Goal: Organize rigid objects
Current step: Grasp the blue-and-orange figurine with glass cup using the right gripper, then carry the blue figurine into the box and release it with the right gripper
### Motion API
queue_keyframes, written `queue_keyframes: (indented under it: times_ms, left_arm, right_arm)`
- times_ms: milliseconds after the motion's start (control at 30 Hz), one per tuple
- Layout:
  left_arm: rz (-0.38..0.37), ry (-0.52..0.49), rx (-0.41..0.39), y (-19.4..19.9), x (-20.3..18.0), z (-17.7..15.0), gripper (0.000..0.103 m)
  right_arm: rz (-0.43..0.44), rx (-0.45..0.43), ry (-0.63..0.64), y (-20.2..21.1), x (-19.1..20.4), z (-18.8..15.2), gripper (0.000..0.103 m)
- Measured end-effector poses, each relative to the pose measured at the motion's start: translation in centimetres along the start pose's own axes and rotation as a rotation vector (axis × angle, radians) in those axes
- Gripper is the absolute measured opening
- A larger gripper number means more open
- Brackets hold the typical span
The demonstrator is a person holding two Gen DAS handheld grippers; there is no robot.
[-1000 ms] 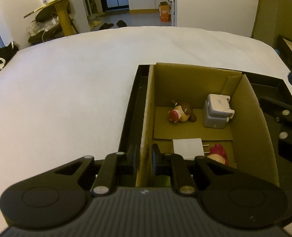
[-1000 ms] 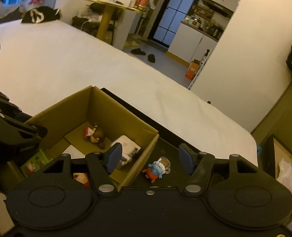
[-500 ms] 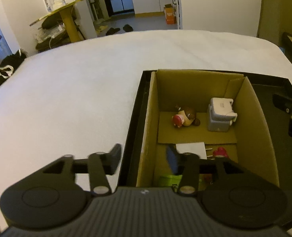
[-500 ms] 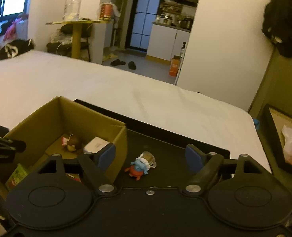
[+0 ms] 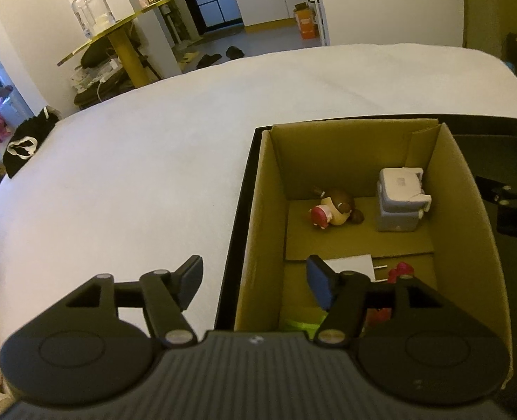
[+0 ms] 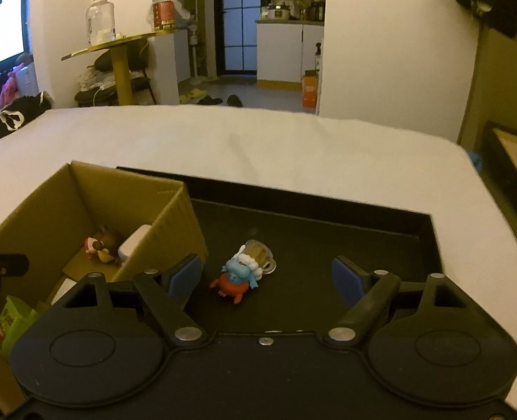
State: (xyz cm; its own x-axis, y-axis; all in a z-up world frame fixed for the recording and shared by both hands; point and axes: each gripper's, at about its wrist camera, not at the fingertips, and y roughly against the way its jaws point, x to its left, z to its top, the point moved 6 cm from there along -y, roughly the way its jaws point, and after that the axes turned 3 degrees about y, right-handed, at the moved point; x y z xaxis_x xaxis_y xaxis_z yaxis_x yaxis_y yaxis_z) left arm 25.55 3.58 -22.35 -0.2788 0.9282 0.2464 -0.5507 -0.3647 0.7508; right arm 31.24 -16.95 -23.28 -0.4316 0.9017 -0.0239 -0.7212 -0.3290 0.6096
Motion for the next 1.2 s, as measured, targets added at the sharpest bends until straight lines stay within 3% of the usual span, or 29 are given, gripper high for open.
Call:
queue_keyframes:
  times_ms: [200, 500, 600, 667, 733, 900, 1200]
  left_arm:
    - [0.013, -0.001, 0.005, -0.3, -0.3, 0.3, 0.065]
    - [0.022, -0.014, 0.03, -1.0, -0.8, 0.3, 0.065]
    - [0.03, -0.02, 0.031, -1.1, -0.9, 0.3, 0.065]
    - [0.032, -0.022, 0.034, -1.1, -1.0, 0.3, 0.065]
    - [0.032, -0.023, 0.032, -1.2, -1.0, 0.3, 0.065]
    - [0.036, -0.027, 0.027, -1.0, -1.2, 0.0, 0.065]
    - [0.04, -0.024, 0.022, -1.0, -1.0, 0.0, 0.065]
  right_arm:
    - [0.044, 0.041, -0.055, -2.0, -0.7, -0.8, 0.08]
    - [0.092, 0.073, -0.146, -4.7, -1.6, -1.1, 0.065]
    - [0.136, 0.071, -0.169, -4.7, -1.6, -1.1, 0.051]
    - [0.157, 0.068, -0.15, -4.2, -1.2, -1.0, 0.032]
    - [0.168, 0.072, -0.137, -3.9, -0.9, -1.0, 0.027]
    - [0.164, 0.092, -0.172, -3.6, -1.6, -1.4, 0.026]
    - [0.172, 0.11, -0.243, -4.8, -2.1, -1.6, 0.034]
